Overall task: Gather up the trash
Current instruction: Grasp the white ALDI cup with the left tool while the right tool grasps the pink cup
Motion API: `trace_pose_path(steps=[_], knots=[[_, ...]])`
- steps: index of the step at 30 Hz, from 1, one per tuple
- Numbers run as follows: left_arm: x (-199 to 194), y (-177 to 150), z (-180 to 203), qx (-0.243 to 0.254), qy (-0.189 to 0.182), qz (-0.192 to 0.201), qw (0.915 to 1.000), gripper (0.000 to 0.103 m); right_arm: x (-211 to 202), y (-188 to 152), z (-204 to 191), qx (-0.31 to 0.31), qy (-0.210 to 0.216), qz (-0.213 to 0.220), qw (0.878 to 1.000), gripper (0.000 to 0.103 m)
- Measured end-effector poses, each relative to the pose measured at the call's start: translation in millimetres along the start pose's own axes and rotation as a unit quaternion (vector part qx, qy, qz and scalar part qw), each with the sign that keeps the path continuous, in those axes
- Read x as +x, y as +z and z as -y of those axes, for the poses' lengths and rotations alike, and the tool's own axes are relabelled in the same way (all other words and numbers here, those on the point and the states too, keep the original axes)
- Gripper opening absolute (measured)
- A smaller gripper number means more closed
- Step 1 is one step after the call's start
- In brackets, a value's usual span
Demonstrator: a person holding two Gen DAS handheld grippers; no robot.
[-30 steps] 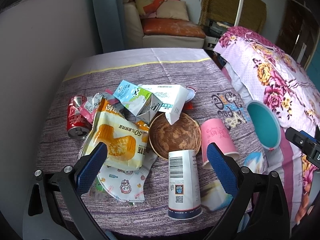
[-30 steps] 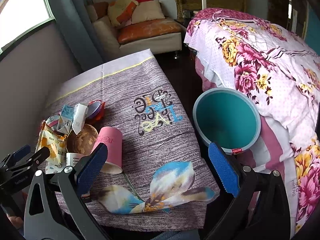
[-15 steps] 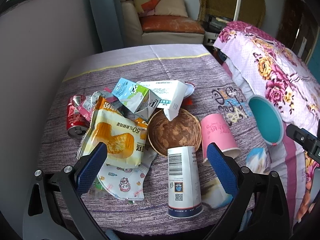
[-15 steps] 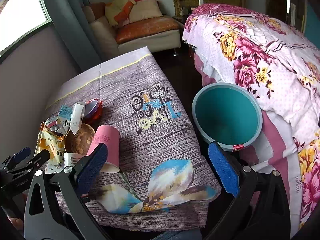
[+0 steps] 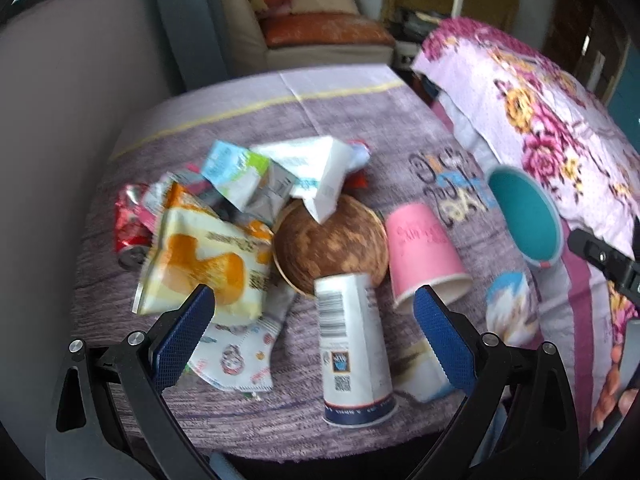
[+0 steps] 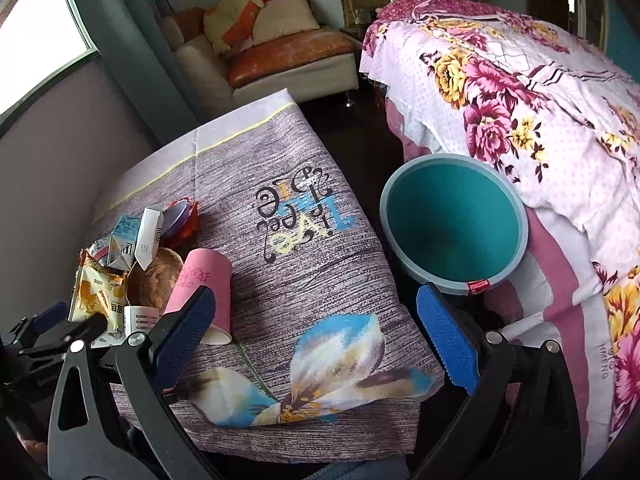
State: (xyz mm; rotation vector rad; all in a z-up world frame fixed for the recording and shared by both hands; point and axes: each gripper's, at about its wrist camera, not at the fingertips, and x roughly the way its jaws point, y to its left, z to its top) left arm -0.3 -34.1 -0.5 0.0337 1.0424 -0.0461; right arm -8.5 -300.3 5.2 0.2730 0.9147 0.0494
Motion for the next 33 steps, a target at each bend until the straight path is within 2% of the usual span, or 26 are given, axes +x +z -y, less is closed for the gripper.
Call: trace_pose_path(steps=[3, 8, 12, 15, 19, 22, 24, 25, 33], knots=[[3, -3, -1, 0.008, -0.017, -0.016, 0.9997, 0.099, 0, 0, 4, 0.003, 0.003, 0.001, 1.000, 0.097], [12, -12, 2, 0.021, -0.067, -0.050, 0.9963, 0.099, 7, -2, 12, 0.019, 0.015, -0.012, 1.000, 0.097], [27, -18, 12, 0.037, -0.071, -0.081, 0.9935, 0.099, 16, -5, 17, 0.029, 0.023, -0.031, 0.999, 0.097], [43, -23, 19, 0.044, -0.089, -0.112, 0.9887, 0.097, 20, -8, 16, 0.024, 0.025, -0.039, 0.999, 0.097], [61, -30, 17, 0.033, -0.093, -0.140, 0.9853, 0.096, 27, -9, 11, 0.015, 0.025, -0.050, 0.998, 0.097], [69, -33, 13, 0.023, -0.103, -0.151, 0.9828, 0.087, 33, -10, 5, 0.007, 0.026, -0.062, 0.998, 0.097], [69, -34, 10, 0.022, -0.107, -0.151, 0.9826, 0.071, 40, -10, 1, 0.005, 0.035, -0.076, 0.996, 0.097], [68, -34, 9, 0.022, -0.108, -0.148, 0.9828, 0.054, 43, -9, -1, 0.005, 0.040, -0.083, 0.996, 0.097], [24, -14, -15, 0.011, -0.117, -0.055, 0.9915, 0.053, 53, 5, -29, -0.018, 0.074, -0.096, 0.992, 0.097]])
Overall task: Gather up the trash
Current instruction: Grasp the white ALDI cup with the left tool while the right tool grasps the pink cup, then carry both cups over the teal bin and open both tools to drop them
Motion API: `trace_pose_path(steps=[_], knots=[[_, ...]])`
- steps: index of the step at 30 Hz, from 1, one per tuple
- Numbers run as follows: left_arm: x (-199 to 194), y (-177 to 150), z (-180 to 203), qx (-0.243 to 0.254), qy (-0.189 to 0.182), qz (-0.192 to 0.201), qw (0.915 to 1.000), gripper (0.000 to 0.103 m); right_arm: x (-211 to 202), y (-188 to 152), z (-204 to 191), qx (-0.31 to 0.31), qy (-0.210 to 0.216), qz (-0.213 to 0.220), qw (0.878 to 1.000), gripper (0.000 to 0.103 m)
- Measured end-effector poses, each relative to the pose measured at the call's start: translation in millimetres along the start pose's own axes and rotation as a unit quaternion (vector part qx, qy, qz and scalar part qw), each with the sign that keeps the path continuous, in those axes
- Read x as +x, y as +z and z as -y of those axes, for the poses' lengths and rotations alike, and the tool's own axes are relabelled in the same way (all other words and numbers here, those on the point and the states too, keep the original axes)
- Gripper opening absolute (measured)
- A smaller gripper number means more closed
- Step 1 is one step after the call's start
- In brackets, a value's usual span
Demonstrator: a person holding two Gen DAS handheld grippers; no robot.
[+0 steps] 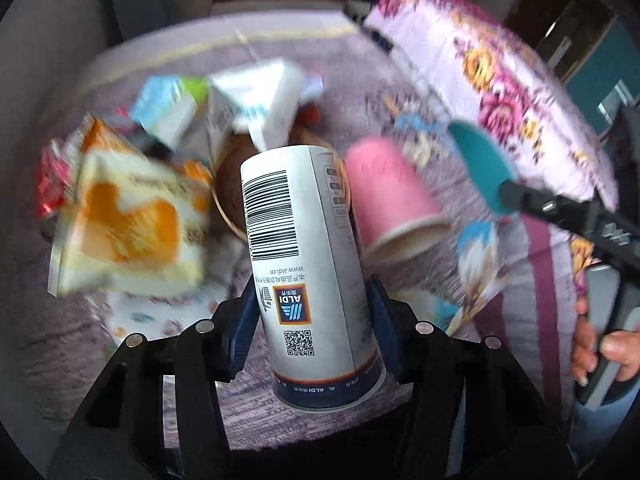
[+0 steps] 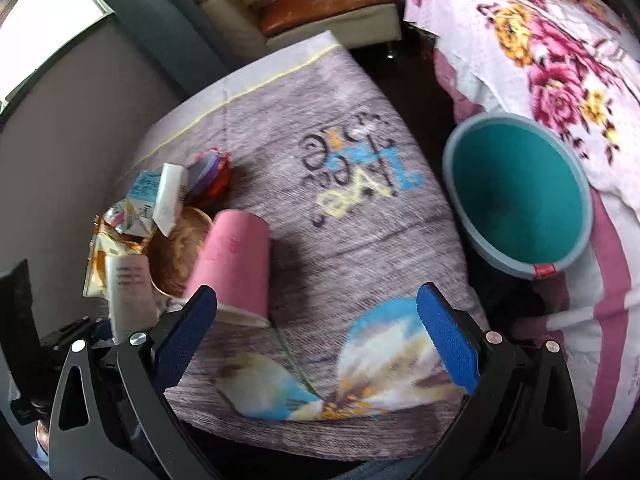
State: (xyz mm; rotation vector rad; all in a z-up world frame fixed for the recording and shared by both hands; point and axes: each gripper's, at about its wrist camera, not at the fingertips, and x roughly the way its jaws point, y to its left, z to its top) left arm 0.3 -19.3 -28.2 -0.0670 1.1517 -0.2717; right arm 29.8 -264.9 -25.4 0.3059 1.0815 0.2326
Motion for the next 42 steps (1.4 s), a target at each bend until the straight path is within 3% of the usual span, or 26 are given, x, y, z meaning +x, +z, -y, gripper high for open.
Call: trace_pose_path(steps=[4, 7, 17, 19, 23, 30, 36, 42], knots=[[-20, 13, -9, -0.003, 0.006, 0.039, 0.9992, 0.053, 8, 13, -17, -0.014, 0.017, -0.008, 1.000, 0.090], [-27, 23, -20, -0.010, 0.001, 0.052, 0.9986, 0.053, 27, 22, -32, -0.025, 0.036, -0.037, 0.998, 0.070], [-25, 41, -43, -0.024, 0.010, 0.061, 0.9978, 0.053, 81, 28, -53, -0.018, 0.069, -0.112, 0.991, 0.068], [-24, 42, -46, -0.028, 0.010, 0.059, 0.9978, 0.054, 89, 24, -55, -0.022, 0.075, -0.118, 0.990, 0.058], [-18, 45, -41, -0.021, 0.009, 0.053, 0.9984, 0.053, 83, 20, -54, -0.032, 0.085, -0.101, 0.991, 0.057], [-14, 61, -10, 0.016, -0.004, 0.050, 0.9986, 0.053, 40, 29, -9, 0.024, 0.101, -0.043, 0.994, 0.057], [1, 86, 46, 0.077, -0.027, 0.043, 0.9957, 0.054, -12, 44, 57, 0.082, 0.081, 0.036, 0.993, 0.057], [41, 114, 131, 0.137, -0.077, 0.021, 0.9874, 0.054, -62, 46, 143, 0.151, 0.036, 0.109, 0.982, 0.057]])
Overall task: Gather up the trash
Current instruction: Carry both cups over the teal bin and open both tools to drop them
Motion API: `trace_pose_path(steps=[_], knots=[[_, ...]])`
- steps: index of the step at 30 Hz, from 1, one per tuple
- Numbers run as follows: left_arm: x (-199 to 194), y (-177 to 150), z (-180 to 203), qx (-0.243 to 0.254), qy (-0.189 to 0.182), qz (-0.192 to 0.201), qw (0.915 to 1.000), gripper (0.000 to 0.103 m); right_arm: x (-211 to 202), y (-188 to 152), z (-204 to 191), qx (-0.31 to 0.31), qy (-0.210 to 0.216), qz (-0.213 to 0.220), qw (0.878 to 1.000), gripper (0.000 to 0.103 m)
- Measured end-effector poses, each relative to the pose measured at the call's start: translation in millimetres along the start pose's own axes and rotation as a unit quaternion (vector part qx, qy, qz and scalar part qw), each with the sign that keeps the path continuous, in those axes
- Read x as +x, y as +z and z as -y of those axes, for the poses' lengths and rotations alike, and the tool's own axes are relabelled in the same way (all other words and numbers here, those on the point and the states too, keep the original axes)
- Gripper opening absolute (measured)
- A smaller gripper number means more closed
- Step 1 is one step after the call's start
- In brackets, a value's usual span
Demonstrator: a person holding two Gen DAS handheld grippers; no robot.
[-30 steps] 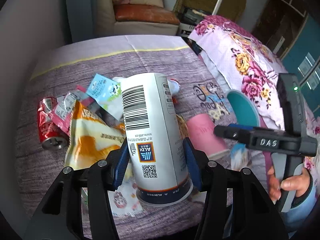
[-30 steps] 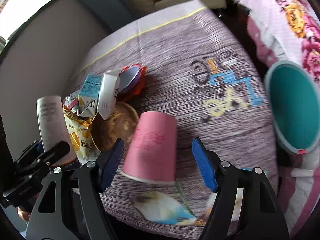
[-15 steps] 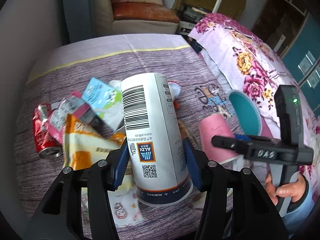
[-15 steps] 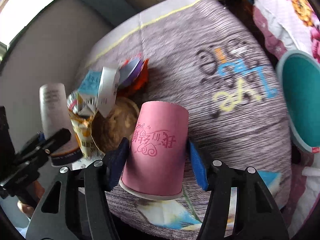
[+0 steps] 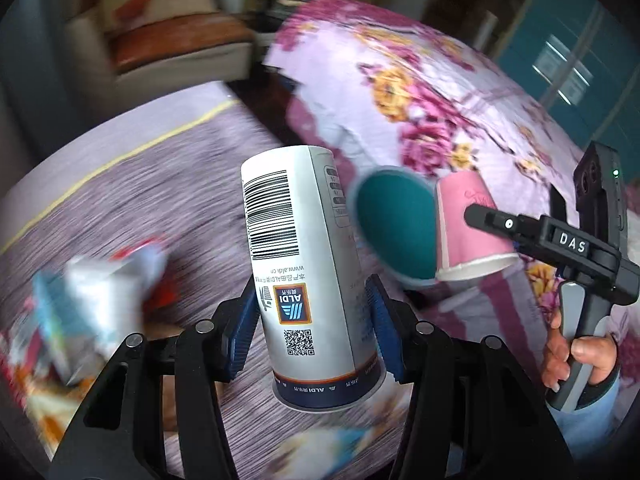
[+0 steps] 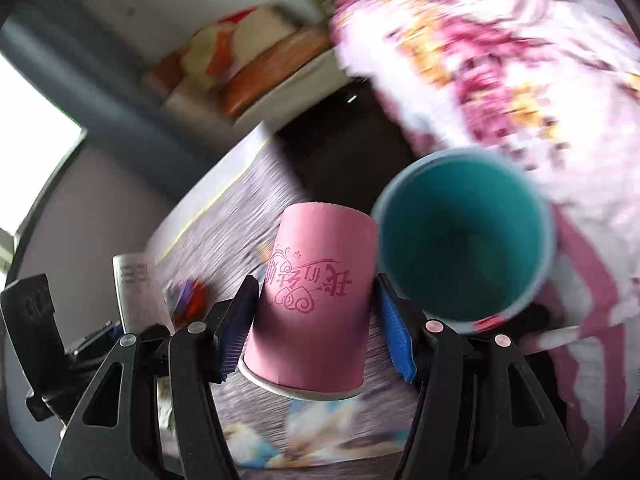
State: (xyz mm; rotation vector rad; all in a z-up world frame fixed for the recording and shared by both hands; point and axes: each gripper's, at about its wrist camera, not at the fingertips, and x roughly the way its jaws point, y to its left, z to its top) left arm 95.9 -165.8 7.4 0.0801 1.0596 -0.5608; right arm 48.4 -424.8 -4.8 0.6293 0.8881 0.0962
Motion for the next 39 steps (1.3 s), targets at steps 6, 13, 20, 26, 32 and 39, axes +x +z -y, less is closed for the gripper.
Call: trace_pose_path(steps=[6, 13, 20, 26, 32, 39], knots=[[62, 28, 57, 0.052, -0.020, -0.033, 0.9979, 0.054, -14, 18, 69, 0.051, -0.037, 0.039, 0.997, 0.057], [137, 41, 99, 0.091, -0.020, -0.088, 0.9917, 0.054, 4, 19, 119, 0.091, -0.060, 0.033, 0.993, 0.057], [183, 48, 107, 0.099, -0.016, -0.121, 0.9875, 0.054, 18, 20, 142, 0.108, -0.086, 0.024, 0.990, 0.057], [201, 47, 101, 0.089, 0.001, -0.135, 0.9869, 0.067, 35, 24, 142, 0.104, -0.089, 0.011, 0.991, 0.057], [191, 50, 93, 0.080, 0.009, -0.119, 0.9897, 0.081, 45, 23, 138, 0.097, -0.092, -0.003, 0.991, 0.057], [162, 49, 76, 0.055, 0.006, -0.108, 0.9927, 0.092, 58, 21, 127, 0.086, -0.101, -0.030, 0.991, 0.061]])
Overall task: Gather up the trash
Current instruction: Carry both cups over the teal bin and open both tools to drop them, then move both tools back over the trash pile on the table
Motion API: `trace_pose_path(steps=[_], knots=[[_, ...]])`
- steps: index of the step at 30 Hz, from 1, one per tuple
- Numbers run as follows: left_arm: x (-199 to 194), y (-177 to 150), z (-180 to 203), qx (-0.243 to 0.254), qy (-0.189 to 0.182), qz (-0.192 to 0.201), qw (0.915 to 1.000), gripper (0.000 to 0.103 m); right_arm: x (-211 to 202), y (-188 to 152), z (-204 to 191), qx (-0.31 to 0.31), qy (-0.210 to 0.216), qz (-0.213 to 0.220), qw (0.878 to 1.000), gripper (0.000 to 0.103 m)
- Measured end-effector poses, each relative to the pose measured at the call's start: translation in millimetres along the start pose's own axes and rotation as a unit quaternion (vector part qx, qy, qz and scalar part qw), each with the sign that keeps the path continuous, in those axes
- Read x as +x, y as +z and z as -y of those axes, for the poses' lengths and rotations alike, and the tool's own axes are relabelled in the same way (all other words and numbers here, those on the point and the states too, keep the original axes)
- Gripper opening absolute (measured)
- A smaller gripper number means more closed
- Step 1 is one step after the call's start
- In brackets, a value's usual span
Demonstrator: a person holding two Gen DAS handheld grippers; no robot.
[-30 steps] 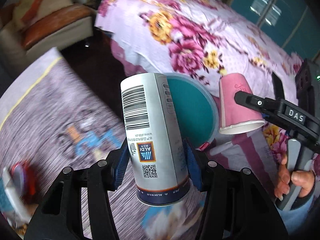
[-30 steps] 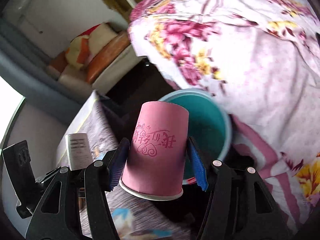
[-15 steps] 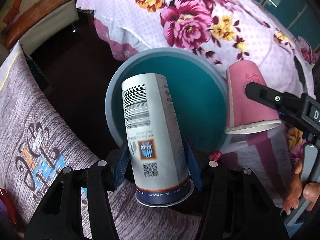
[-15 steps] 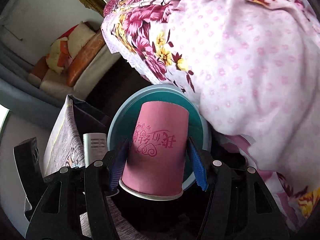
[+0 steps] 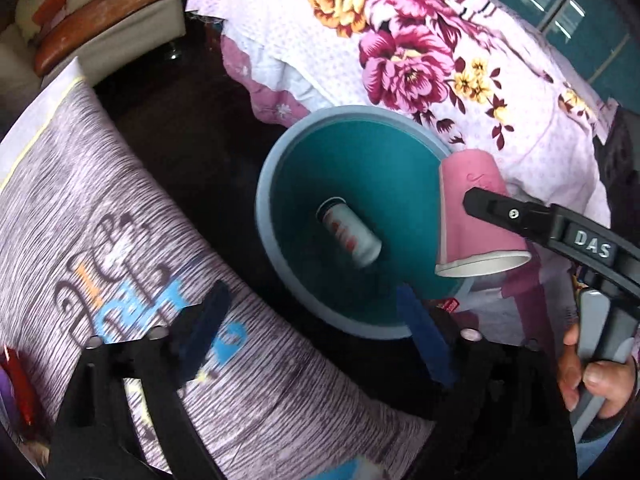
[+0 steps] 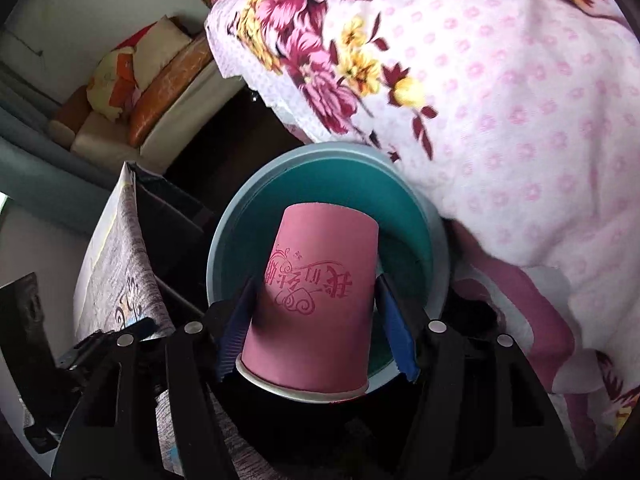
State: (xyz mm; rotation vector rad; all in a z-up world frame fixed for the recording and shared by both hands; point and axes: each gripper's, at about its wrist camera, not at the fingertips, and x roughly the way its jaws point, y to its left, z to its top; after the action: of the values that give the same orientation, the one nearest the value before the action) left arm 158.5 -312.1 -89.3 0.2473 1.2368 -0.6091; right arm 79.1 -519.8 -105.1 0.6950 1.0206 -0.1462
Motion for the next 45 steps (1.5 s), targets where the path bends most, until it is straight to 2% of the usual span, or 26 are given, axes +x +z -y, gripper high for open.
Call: trace_pose_path(steps=[2, 7, 14, 16, 26, 38, 42, 45], knots=[[-9, -3, -5, -0.009, -0.001, 0.006, 0.9999, 0.092, 2, -1, -4, 0.000, 0.000, -0.008, 1.000, 0.069], [-29, -12, -17, -0.030, -0.008, 0.013, 0.9994, 0.092, -1, -5, -15, -0.002, -0.003, -0.009, 1.000, 0.076], [-58, -39, -45, -0.063, 0.002, 0.025, 0.9977, 0.092, -8, -16, -43, -0.038, -0.010, -0.015, 0.999, 0.078], [-69, -50, -55, -0.075, 0.008, 0.031, 0.9966, 0.092, -8, -22, -56, -0.056, -0.012, -0.020, 0.998, 0.081], [-127, -104, -107, -0.123, 0.042, 0.058, 0.9898, 0.092, -14, -55, -129, -0.134, 0.004, -0.037, 0.990, 0.081], [-198, -170, -170, -0.171, 0.083, 0.101, 0.9766, 0.092, -27, -99, -224, -0.238, 0.019, -0.054, 0.970, 0.081], [-221, -197, -204, -0.198, 0.104, 0.114, 0.9681, 0.092, -25, -115, -266, -0.290, 0.025, -0.070, 0.954, 0.081], [-236, -221, -236, -0.227, 0.127, 0.120, 0.9580, 0.092, -22, -125, -294, -0.322, 0.031, -0.085, 0.942, 0.081]])
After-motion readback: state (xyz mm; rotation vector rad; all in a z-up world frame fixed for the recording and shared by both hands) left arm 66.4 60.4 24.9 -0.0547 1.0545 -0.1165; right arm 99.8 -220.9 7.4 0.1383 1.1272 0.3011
